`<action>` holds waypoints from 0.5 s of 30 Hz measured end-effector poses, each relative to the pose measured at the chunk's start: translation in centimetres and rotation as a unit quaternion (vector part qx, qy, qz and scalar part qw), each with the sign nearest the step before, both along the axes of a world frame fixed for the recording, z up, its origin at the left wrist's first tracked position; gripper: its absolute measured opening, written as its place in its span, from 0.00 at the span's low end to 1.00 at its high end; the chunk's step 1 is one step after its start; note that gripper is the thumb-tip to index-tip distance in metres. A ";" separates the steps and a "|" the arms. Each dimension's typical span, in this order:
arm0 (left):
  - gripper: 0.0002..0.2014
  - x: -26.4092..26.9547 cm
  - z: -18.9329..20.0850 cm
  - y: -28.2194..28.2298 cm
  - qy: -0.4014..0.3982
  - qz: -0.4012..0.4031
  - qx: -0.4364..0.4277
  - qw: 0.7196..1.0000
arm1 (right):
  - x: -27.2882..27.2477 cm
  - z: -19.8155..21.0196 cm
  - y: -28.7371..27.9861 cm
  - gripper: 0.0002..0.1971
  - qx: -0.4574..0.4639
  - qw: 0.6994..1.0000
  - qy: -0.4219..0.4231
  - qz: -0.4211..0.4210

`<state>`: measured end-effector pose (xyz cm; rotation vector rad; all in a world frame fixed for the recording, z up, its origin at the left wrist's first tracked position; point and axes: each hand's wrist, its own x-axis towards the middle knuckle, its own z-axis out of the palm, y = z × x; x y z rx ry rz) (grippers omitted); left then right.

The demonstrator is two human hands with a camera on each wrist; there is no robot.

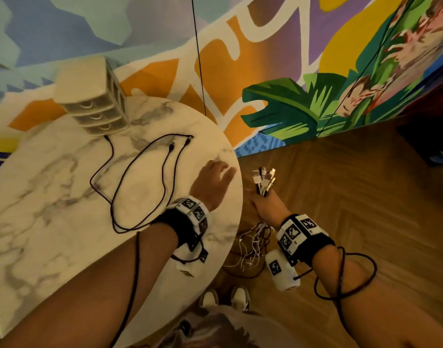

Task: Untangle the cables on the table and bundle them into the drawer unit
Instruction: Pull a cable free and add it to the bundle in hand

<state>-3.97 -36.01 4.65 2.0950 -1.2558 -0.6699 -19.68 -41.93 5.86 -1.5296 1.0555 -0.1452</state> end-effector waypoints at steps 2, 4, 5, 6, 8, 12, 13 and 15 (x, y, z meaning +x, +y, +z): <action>0.21 4.2 -3.0 2.4 -0.047 0.051 0.154 0.986 | -0.4 -0.3 -0.1 0.24 0.005 1.000 0.009 -0.012; 0.22 6.8 -5.2 5.4 -0.081 0.056 0.302 0.948 | -0.6 -0.8 -0.1 0.28 -0.006 1.000 0.003 -0.007; 0.20 7.5 -5.8 6.8 -0.103 0.054 0.346 0.931 | -0.6 -1.0 -0.1 0.29 -0.011 1.000 0.003 -0.004; 0.18 7.8 -6.4 8.0 -0.126 0.058 0.371 0.918 | -0.6 -1.3 -0.1 0.29 -0.012 1.000 0.004 -0.002; 0.15 8.0 -7.3 9.8 -0.144 0.072 0.370 0.915 | -0.5 -1.7 -0.1 0.30 -0.015 1.000 0.015 0.007; 0.18 8.7 -7.0 11.7 -0.186 -0.053 0.426 0.884 | -0.2 -2.1 -0.2 0.29 -0.002 1.000 0.022 0.007; 0.20 8.8 -6.8 12.4 -0.200 -0.096 0.449 0.866 | 0.0 -2.3 -0.2 0.29 0.004 1.000 0.019 0.006; 0.20 8.6 -6.5 13.5 -0.226 -0.180 0.472 0.833 | 0.2 -2.6 -0.2 0.29 0.008 1.000 0.020 0.006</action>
